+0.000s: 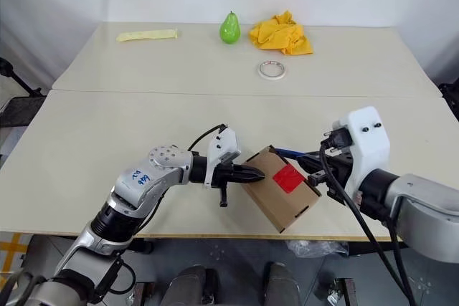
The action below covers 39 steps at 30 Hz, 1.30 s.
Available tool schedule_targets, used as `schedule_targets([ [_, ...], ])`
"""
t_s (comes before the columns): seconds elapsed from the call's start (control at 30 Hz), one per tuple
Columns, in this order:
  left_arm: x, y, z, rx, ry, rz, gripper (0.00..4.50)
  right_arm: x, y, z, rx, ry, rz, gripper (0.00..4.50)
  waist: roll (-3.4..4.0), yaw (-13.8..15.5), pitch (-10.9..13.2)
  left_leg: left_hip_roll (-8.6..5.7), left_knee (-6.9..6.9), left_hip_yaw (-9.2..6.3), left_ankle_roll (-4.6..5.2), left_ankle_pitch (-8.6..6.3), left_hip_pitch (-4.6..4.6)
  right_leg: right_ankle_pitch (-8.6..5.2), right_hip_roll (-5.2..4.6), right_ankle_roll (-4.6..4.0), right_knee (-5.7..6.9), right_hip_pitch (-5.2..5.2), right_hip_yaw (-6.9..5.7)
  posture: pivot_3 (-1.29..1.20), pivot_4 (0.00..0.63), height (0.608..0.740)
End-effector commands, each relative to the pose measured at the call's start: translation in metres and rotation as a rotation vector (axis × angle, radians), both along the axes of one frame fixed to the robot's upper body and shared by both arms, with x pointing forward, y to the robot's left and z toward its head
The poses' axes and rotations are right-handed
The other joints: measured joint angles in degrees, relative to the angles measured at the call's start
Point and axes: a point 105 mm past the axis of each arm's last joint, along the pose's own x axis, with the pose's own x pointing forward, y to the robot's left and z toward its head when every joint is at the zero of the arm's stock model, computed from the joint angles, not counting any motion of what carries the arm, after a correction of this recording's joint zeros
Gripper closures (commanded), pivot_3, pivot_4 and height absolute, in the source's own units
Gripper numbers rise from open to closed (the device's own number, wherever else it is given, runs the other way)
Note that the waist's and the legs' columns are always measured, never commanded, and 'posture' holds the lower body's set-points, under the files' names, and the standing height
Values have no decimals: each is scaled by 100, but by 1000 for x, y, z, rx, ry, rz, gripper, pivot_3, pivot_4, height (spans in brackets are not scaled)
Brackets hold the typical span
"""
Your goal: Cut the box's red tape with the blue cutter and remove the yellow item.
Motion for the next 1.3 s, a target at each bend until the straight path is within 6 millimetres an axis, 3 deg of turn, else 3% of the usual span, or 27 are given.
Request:
schedule_targets([
  [0.03,0,-2,-2,12,-4,-9,4471,-3,-1,11,9,-49,-16,4338,0,0,0,0,0,0,0,0,-1,1,0,-1,-1,0,0,0,150,740],
  [0.33,2,-3,-1,15,-6,-15,4471,-2,-12,12,35,-53,-78,4338,0,0,0,0,3,0,2,-1,0,3,0,-2,-2,0,2,0,150,740],
  [1.3,1,-4,-1,14,-1,-25,4471,-7,-7,-2,65,-24,-56,4338,-1,1,1,0,4,0,3,-2,0,4,0,-1,-3,1,2,0,150,740],
])
